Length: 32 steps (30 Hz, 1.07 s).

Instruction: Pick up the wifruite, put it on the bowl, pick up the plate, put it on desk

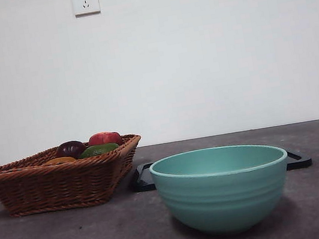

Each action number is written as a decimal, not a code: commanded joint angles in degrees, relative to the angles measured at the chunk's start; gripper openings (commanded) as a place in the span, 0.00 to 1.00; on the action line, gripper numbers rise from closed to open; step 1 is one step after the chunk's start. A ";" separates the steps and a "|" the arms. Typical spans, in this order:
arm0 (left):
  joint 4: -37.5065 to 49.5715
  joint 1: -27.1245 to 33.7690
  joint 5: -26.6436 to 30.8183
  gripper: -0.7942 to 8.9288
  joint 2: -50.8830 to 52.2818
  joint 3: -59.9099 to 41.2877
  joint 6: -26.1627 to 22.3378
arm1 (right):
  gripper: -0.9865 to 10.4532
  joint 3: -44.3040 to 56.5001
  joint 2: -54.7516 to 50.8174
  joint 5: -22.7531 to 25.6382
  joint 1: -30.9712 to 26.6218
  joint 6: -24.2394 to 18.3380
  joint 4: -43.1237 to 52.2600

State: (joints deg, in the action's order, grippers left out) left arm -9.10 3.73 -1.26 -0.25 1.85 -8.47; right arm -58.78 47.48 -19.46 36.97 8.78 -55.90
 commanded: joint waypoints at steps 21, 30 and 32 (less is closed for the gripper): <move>-1.70 0.11 0.28 0.09 0.07 -1.20 0.59 | 0.09 -0.68 0.33 -0.02 0.39 -0.61 0.57; -1.70 0.11 0.28 0.09 0.07 -1.18 0.59 | 0.09 -0.68 0.33 -0.02 0.39 -0.61 0.57; -1.70 0.11 0.28 0.09 0.07 -1.18 0.61 | 0.09 -0.68 0.33 -0.04 0.39 -0.59 0.59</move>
State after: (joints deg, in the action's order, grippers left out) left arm -10.39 3.73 -1.21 -0.27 1.85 -8.19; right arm -58.78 47.48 -19.46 36.97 8.78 -55.90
